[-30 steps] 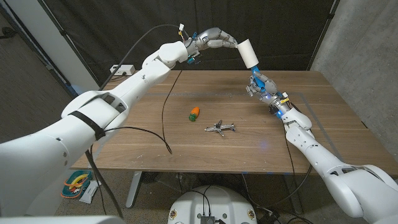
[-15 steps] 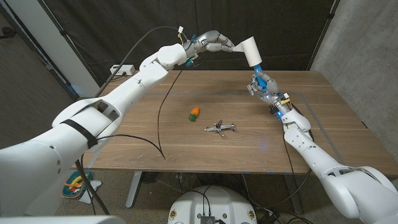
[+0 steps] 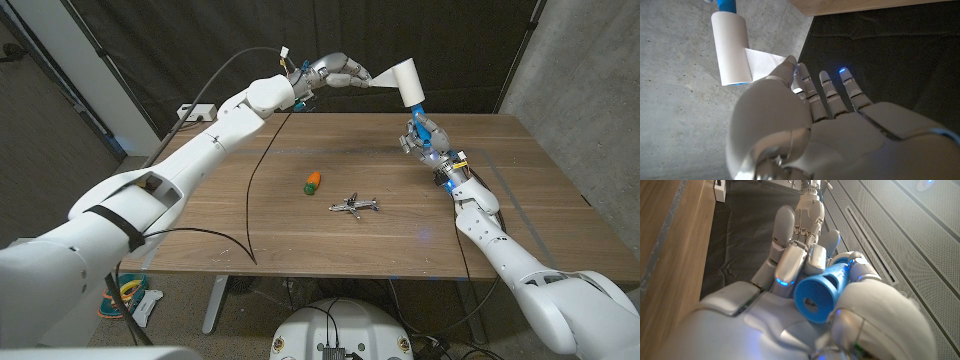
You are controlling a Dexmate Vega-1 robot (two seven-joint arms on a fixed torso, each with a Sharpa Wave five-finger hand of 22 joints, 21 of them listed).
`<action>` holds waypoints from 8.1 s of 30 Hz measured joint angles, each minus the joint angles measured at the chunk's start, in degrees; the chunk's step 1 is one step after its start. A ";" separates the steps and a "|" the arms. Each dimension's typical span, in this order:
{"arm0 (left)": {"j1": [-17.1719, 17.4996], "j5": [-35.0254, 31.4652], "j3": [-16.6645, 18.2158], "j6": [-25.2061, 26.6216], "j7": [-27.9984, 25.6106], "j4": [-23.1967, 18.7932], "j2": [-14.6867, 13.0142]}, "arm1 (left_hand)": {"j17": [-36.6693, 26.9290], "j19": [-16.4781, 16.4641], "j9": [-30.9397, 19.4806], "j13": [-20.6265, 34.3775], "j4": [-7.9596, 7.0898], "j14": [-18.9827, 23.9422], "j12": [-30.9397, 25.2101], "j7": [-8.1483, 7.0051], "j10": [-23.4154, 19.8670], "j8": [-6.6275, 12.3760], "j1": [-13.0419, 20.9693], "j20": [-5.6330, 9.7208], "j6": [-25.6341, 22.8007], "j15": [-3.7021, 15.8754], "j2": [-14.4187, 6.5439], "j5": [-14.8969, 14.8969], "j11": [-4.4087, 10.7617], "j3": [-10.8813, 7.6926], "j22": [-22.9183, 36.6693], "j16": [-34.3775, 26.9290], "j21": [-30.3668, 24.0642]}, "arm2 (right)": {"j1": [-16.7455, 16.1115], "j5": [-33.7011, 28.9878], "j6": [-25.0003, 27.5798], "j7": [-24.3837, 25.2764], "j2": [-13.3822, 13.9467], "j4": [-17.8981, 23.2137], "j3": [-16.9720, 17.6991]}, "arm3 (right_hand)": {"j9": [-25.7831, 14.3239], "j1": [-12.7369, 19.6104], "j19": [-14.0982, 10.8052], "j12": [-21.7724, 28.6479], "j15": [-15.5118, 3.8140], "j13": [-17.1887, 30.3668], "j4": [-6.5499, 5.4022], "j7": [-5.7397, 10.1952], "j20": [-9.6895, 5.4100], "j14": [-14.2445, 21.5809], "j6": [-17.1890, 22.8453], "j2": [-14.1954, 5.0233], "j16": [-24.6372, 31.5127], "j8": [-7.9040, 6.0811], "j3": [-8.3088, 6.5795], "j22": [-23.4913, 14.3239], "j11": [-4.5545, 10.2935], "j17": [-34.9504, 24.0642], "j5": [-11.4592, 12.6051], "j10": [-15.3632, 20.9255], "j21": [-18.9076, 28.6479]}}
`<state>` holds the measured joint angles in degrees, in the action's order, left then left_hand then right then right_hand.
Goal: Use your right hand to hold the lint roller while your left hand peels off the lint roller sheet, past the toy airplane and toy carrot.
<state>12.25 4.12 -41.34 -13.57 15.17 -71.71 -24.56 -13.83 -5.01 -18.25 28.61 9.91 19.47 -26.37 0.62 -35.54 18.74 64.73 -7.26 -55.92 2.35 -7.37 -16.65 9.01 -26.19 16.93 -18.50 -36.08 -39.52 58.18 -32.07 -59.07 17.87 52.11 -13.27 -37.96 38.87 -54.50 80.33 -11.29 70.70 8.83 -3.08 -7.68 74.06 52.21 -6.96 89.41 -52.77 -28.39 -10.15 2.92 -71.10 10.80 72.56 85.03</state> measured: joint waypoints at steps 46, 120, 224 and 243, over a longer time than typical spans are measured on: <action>3.36 5.39 2.46 -2.38 7.07 -3.79 -3.92 | -4.24 14.69 -11.77 4.59 -11.21 -15.84 11.14 4.54 24.15 -0.78 -34.20 -4.78 37.89 -6.93 12.24 -8.11 -10.16 8.92 0.42 6.30 -4.93 | 2.00 -0.44 -0.89 -1.61 -1.99 -3.06 -0.17 | 0.55 -0.60 0.10 0.01 -0.14 0.00 0.17 0.00 -0.10 0.15 0.01 -0.15 0.00 -0.87 -0.17 0.00 0.16 0.00 0.00 0.19 0.37; -0.17 -5.06 -1.00 11.50 -0.96 -11.34 -2.62 | -1.76 8.00 -19.46 7.60 -1.21 -2.66 5.22 3.62 0.08 3.75 -11.23 -2.86 4.01 0.01 0.20 -9.61 0.42 -4.21 -2.52 0.75 -17.42 | 4.46 0.10 -2.64 -4.63 -4.13 -8.99 0.81 | 2.14 -1.33 0.72 1.23 -0.05 -0.01 -0.86 0.38 -0.09 0.05 0.83 -0.29 0.00 -2.55 -1.67 0.00 0.21 0.00 0.00 0.24 0.57; 27.69 -3.11 16.92 22.30 -17.13 -41.51 -24.15 | -4.67 10.70 -36.48 9.59 -1.86 -0.21 3.69 4.43 -1.70 28.58 -17.33 -3.04 0.74 -0.21 9.94 -50.83 -1.37 -9.59 -5.23 4.97 -25.81 | 5.10 -3.28 -4.82 0.96 -6.40 -6.25 -2.83 | 3.39 -1.77 0.71 1.28 -0.04 -0.04 -0.63 0.06 -0.09 0.04 0.51 -0.17 0.00 -4.87 -1.91 0.00 0.21 0.00 0.00 0.24 1.01; 38.08 -3.44 24.77 19.64 -26.69 -47.20 -27.02 | -4.94 10.91 -37.51 9.60 -1.86 0.41 3.47 4.93 -2.11 32.74 -18.08 -3.25 -0.39 -0.20 10.70 -51.74 -1.78 -12.73 -5.51 5.19 -26.47 | 6.98 -3.57 -5.80 -0.14 -7.97 -8.96 -3.24 | 3.59 -1.78 0.71 1.28 -0.04 -0.01 -0.63 0.06 -0.09 0.04 0.51 -0.16 0.00 -5.31 -1.90 0.00 0.21 0.00 0.00 0.24 1.01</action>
<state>50.33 0.68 -16.57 6.07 -11.51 -118.91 -51.58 -18.77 5.90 -55.76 38.21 8.05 19.88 -22.90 5.54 -37.66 51.48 46.64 -10.51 -56.31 2.15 3.33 -68.39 7.24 -38.92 11.42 -13.31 -62.55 -32.55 54.61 -37.87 -59.22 9.91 43.15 -16.52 -34.37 37.09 -53.79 81.60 -11.33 70.69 8.19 -3.02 -7.77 74.10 52.72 -7.12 89.41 -58.08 -30.29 -10.15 3.13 -71.10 10.80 72.79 86.04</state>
